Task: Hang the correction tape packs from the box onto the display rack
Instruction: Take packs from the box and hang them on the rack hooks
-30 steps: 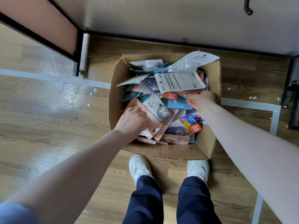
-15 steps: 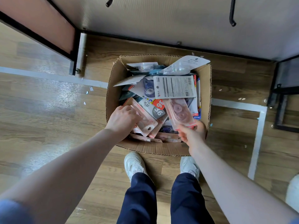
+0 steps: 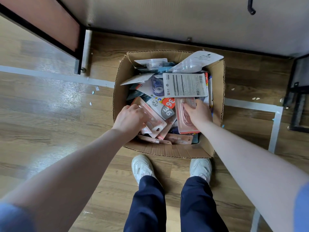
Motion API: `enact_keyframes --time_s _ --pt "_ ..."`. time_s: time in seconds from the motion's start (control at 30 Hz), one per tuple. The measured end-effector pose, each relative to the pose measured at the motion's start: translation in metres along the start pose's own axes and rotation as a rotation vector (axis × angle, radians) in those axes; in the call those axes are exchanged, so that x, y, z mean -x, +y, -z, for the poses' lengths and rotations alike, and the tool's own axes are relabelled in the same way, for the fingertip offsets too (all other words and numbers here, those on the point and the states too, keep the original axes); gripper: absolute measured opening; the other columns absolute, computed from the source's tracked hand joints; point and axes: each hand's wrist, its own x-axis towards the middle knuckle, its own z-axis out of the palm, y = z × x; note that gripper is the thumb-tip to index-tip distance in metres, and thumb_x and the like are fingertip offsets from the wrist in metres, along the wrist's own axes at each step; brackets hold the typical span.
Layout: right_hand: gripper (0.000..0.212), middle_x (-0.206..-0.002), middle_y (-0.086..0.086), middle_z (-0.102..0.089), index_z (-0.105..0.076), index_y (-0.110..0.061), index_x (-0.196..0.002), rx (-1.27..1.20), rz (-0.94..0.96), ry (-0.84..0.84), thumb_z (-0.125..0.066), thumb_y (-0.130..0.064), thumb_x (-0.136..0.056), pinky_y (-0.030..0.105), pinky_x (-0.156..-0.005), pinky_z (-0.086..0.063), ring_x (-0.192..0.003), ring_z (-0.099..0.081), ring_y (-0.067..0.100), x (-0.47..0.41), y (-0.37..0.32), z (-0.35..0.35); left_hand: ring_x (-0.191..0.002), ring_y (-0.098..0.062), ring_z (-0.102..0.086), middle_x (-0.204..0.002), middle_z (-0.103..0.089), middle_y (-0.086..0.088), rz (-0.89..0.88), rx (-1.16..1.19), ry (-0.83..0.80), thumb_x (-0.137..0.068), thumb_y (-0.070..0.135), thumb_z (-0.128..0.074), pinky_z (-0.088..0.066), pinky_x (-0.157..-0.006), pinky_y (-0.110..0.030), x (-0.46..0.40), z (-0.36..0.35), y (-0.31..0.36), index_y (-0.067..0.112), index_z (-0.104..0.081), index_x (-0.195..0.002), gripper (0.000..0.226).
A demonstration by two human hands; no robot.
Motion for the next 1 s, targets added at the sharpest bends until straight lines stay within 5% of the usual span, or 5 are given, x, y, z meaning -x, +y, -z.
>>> enact_keyframes --time_s 0.23,0.53,0.7,0.87,1.0 --pt "0.072 -0.133 0.009 -0.05 -0.036 -0.015 -0.134 -0.126 -0.097 -0.034 -0.07 -0.045 -0.078 0.036 -0.087 -0.042 -0.117 -0.05 0.03 -0.009 0.001 -0.003 -0.112 -0.019 -0.044 -0.12 -0.056 0.005 -0.023 0.057 0.017 -0.091 0.034 -0.053 -0.03 -0.089 -0.028 -0.002 0.001 -0.003 0.03 -0.058 -0.118 0.027" --pt "0.111 -0.141 0.003 -0.044 0.0 -0.042 -0.146 -0.088 -0.012 0.042 -0.079 -0.024 -0.071 0.04 -0.092 -0.045 -0.119 -0.05 0.03 0.012 0.025 0.002 -0.114 -0.018 -0.044 -0.119 -0.057 0.006 -0.007 0.052 -0.009 -0.091 0.034 -0.053 -0.03 -0.089 -0.028 0.002 0.008 -0.004 0.03 -0.057 -0.12 0.03" --pt "0.079 -0.132 -0.003 -0.053 -0.029 -0.042 -0.138 -0.235 0.082 0.062 -0.075 -0.036 -0.075 0.038 -0.092 -0.046 -0.116 -0.052 0.021 0.008 0.024 0.009 -0.111 -0.019 -0.046 -0.116 -0.058 0.004 0.004 0.047 0.002 -0.091 0.033 -0.053 -0.031 -0.089 -0.029 0.003 0.012 -0.008 0.026 -0.061 -0.11 0.022" --pt "0.02 -0.1 0.003 -0.067 -0.066 -0.017 -0.099 -0.237 0.153 0.193 -0.068 -0.023 -0.08 0.028 -0.071 -0.043 -0.093 -0.06 0.024 0.001 0.012 0.016 -0.111 -0.02 -0.045 -0.116 -0.058 0.004 0.015 0.043 -0.013 -0.091 0.033 -0.053 -0.03 -0.089 -0.029 0.003 0.011 -0.006 0.025 -0.061 -0.11 0.022" --pt "0.02 -0.102 0.002 -0.069 -0.069 -0.017 -0.103 -0.056 0.25 0.134 -0.067 -0.022 -0.084 0.033 -0.08 -0.048 -0.095 -0.061 0.025 0.003 0.001 0.023 -0.109 -0.019 -0.046 -0.115 -0.058 0.005 0.024 0.071 -0.008 -0.091 0.03 -0.054 -0.031 -0.088 -0.029 0.008 0.015 -0.006 0.025 -0.063 -0.105 0.018"
